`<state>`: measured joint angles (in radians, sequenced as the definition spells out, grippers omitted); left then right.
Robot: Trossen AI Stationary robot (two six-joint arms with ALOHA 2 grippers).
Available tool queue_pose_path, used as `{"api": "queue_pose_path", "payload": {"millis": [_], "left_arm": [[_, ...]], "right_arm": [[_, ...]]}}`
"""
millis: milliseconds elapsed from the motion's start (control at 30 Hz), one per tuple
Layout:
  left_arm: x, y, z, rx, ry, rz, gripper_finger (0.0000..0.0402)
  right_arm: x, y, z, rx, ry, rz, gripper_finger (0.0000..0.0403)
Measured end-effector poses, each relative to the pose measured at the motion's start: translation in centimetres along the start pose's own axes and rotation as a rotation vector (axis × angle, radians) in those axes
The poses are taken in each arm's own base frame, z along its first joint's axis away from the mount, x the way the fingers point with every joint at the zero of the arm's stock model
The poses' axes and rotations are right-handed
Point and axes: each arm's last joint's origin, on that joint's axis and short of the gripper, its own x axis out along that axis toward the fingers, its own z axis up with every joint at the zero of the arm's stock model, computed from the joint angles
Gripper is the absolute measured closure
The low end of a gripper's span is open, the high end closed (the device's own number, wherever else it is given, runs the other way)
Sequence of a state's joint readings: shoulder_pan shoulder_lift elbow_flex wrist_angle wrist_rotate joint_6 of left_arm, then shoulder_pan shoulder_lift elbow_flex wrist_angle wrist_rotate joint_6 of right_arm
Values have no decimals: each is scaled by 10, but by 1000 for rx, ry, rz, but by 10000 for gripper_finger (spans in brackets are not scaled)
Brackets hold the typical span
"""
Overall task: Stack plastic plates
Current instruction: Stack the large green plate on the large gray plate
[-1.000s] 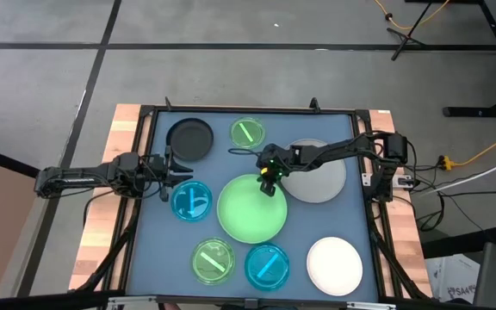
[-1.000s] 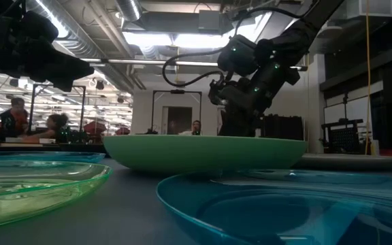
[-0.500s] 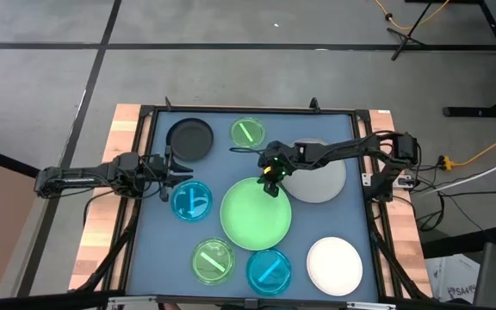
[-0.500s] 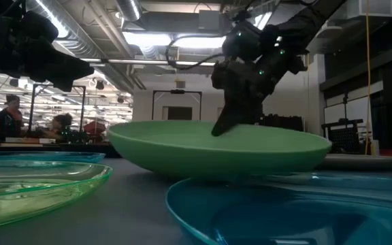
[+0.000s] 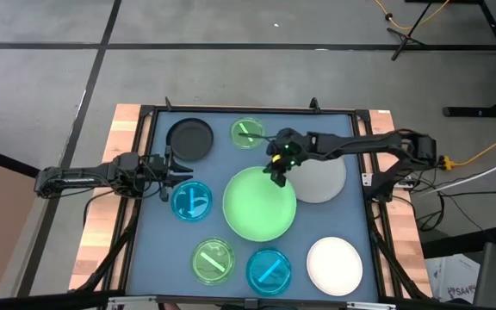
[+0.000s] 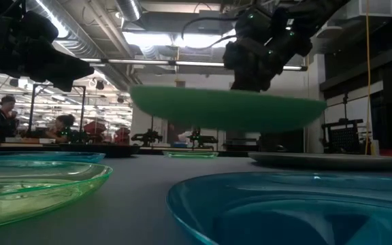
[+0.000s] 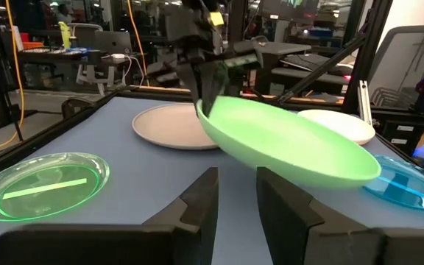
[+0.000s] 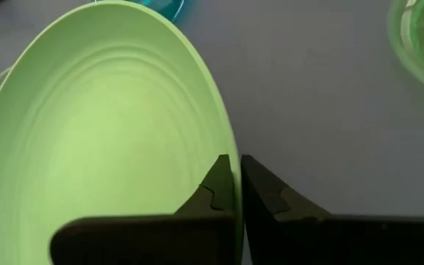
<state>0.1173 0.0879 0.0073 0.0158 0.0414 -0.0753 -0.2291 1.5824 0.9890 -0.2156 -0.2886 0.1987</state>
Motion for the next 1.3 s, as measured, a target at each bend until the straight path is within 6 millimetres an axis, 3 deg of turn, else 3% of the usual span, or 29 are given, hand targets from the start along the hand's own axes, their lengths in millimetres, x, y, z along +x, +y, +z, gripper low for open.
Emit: {"api": "queue_pose_path", "payload": {"millis": [333,633,1300], "left_arm": [[0,0,0,0,0,0,314],[0,0,0,0,-1,0,314],[0,0,0,0,0,0,314]], "right_arm": [[-47,-20,3,72,0,18,403],[-82,-32,-7,108,61,-42,403],[-127,-59,-36,160,235,-128,403]]}}
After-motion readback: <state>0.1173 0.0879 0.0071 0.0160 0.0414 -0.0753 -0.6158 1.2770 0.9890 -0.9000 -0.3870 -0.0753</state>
